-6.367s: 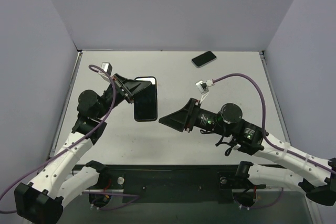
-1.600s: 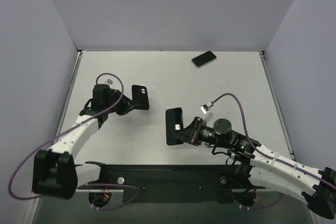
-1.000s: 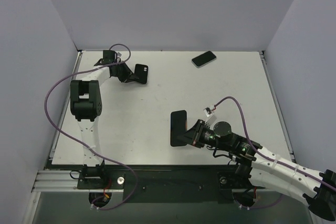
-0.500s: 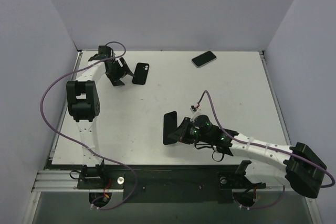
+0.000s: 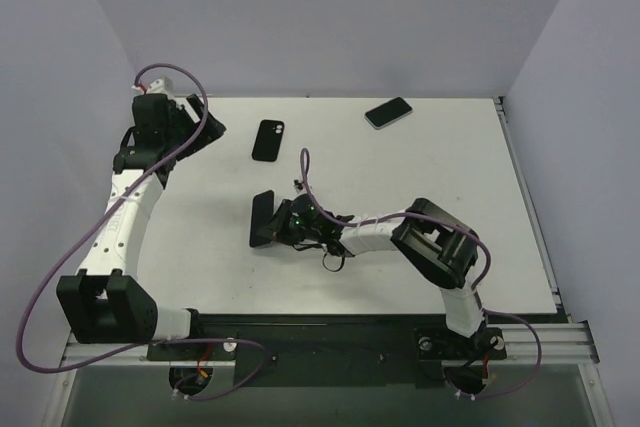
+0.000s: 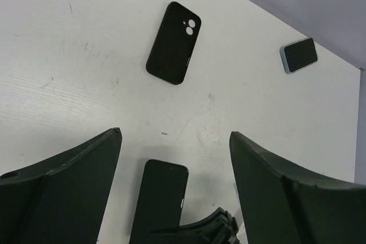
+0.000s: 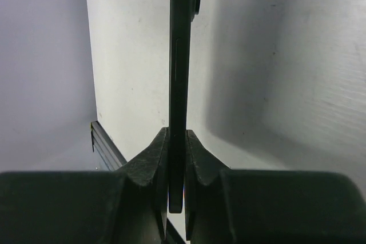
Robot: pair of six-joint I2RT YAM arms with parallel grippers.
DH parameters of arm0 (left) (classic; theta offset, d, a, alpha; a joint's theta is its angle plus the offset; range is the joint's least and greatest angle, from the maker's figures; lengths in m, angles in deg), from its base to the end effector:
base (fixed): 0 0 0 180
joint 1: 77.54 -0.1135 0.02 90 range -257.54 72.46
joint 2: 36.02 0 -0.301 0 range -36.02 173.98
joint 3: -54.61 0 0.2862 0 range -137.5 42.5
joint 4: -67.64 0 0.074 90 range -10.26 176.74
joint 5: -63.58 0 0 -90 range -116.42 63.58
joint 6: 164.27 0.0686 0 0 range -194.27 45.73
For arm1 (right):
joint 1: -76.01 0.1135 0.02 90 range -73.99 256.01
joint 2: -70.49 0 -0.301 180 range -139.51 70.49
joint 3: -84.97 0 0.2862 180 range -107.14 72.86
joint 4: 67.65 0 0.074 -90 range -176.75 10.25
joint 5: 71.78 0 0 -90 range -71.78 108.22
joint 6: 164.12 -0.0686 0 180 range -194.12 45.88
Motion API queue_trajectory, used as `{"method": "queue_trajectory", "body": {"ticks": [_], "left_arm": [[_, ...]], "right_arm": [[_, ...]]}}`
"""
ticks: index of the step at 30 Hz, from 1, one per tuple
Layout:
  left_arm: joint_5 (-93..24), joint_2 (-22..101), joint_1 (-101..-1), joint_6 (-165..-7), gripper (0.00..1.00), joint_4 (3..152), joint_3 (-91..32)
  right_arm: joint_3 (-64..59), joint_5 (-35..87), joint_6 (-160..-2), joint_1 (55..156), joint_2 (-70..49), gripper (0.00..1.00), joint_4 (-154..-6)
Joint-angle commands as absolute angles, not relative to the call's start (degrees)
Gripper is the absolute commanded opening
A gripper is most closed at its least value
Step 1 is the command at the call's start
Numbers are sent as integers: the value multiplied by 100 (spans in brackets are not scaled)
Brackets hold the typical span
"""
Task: Take the phone out of the phone case
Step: Place the phone case at the center of the board, then place the phone at the center of the board.
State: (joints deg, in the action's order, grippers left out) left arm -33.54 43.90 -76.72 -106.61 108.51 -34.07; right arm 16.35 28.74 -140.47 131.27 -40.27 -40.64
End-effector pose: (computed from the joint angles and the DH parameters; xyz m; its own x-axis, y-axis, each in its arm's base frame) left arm 0.3704 -0.0138 0.3779 -0.5128 -0.5235 -0.6804 -0.1836 0.8411 -0.5088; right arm 0.2606 0.3978 0.1660 -0.8917 0.2945 -0.3436 -0.2281 0.3631 0.9034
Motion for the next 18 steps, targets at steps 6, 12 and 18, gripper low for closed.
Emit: {"method": "queue_trajectory", "body": {"ticks": [6, 12, 18], "left_arm": [[-3503, 4265, -7535, -10477, 86, 10128, -2852], [-3662, 3957, -7535, -10512, 86, 9987, -2728], [-3679, 3729, -7526, -10468, 86, 9951, -2702]], "right_arm": [[915, 2516, -14109, 13419, -4948, 1, -3089], [1045, 2289, -14197, 13551, -5124, 13, -3018], [1213, 1612, -13969, 13603, -4685, 47, -4210]]}}
